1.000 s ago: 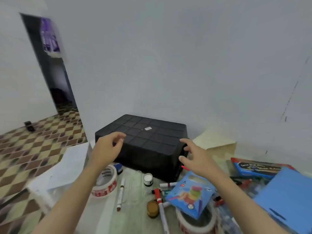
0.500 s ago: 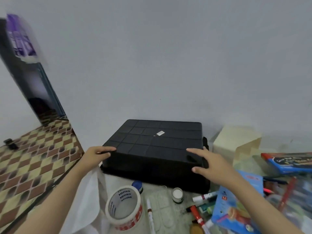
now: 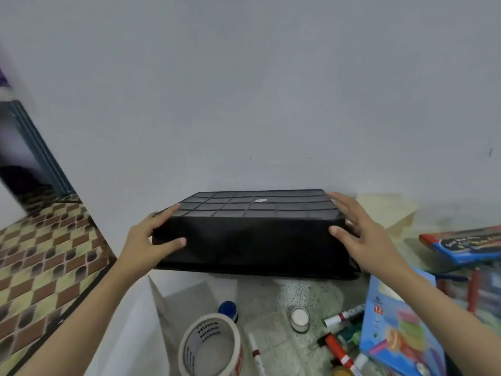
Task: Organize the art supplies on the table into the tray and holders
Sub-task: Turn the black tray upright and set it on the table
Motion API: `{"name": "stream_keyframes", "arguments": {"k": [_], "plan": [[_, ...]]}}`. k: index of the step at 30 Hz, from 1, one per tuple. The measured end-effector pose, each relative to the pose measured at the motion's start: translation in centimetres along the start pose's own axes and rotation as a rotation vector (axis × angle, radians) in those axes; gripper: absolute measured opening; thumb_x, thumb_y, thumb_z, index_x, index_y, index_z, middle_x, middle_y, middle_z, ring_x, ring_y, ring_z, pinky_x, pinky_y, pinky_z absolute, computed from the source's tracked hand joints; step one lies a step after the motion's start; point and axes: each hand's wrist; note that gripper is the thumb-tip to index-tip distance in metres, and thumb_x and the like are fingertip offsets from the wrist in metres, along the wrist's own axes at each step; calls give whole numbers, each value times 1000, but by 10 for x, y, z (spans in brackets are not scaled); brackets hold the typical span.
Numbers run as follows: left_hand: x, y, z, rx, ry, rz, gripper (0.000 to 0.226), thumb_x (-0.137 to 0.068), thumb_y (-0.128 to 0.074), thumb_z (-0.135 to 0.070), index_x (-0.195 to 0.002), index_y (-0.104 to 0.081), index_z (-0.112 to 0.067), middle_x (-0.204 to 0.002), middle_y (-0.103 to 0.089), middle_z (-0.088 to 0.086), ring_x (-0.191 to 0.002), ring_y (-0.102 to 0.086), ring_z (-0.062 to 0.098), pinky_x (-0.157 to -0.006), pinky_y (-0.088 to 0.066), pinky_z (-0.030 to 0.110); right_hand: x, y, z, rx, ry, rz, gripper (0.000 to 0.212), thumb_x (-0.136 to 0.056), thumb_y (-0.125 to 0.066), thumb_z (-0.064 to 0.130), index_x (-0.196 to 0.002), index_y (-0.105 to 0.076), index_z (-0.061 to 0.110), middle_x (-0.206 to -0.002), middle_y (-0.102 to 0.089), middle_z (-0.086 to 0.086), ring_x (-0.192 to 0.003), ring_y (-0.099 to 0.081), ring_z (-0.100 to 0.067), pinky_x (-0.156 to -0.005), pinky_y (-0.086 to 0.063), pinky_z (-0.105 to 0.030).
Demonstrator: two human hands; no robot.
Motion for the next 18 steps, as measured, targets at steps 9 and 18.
{"name": "stream_keyframes", "arguments": {"k": [9, 18], "plan": [[-10, 12, -10, -492, 40, 170, 123, -58, -88, -35, -128, 6, -70, -151, 28, -8, -136, 5, 24, -112, -16, 50, -4, 14, 41, 395, 69, 295, 129, -46, -83, 60, -126, 17, 72, -141, 44, 22, -136, -16, -8, -104, -36, -30], [-28, 27, 8, -390, -127, 7, 105, -50, -87, -52, -132, -22, -63, -158, -4, -7, -138, -16, 24, -109, -27, 48, -14, 13, 30, 283, 179, 133, 91, -57, -76, 58, -132, -26, 65, -153, 22, 23, -130, -12, 22, -94, -28, -5]]}}
Point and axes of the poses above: each hand's wrist, its own x-axis away from the middle knuckle, its own y-axis out of the back of the hand, z = x × y
